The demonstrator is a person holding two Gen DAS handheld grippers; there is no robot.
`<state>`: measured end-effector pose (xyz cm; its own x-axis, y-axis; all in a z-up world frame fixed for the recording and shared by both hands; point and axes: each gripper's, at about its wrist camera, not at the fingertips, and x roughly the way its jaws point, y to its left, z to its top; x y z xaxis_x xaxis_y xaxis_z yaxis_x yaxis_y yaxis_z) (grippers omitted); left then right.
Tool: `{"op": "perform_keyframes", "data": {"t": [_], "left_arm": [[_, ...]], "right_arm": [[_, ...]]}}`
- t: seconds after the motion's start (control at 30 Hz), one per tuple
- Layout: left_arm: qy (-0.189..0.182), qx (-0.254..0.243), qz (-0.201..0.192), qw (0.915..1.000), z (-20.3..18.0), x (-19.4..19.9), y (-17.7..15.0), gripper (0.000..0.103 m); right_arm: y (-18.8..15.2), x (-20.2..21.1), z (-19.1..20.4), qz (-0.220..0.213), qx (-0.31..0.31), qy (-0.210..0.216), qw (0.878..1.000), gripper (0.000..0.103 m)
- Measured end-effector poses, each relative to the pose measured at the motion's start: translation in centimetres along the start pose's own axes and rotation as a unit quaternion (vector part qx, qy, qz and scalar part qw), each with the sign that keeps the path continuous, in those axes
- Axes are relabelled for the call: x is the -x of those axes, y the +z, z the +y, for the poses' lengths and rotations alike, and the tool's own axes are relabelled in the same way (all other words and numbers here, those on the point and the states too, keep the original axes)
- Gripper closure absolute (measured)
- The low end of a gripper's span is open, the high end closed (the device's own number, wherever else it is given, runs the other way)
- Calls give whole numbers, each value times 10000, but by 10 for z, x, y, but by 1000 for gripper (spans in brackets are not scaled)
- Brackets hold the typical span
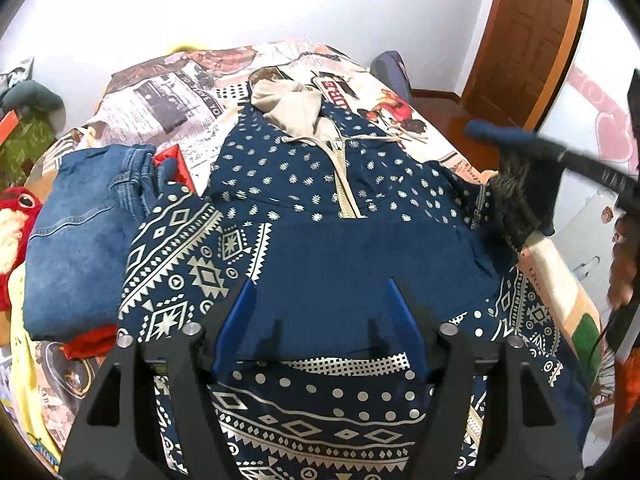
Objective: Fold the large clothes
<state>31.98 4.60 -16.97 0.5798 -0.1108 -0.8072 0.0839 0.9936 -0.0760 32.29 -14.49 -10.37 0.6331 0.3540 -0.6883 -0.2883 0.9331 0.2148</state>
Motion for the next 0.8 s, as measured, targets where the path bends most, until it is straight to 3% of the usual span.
{"op": "perform_keyframes", "data": {"t": [0.23,0.47,0.73,0.8], "left_arm": [[96,-97,145,9998,-3,0,-14,31],[-15,-149,296,9994,-9,-1,-25,30],[-33,-153,159,9998,-17,8,-17,29],[-44,-166,83,9998,-19,11,-13,21]], "right_arm": [[-29,-40,36,940,285,127,9951,94],[-55,-56,43,1889,179,283,9814,62],[-52,-18,33,1563,216,258,9871,60],[-49,-10,24,1409,160,187,9897,53]]}}
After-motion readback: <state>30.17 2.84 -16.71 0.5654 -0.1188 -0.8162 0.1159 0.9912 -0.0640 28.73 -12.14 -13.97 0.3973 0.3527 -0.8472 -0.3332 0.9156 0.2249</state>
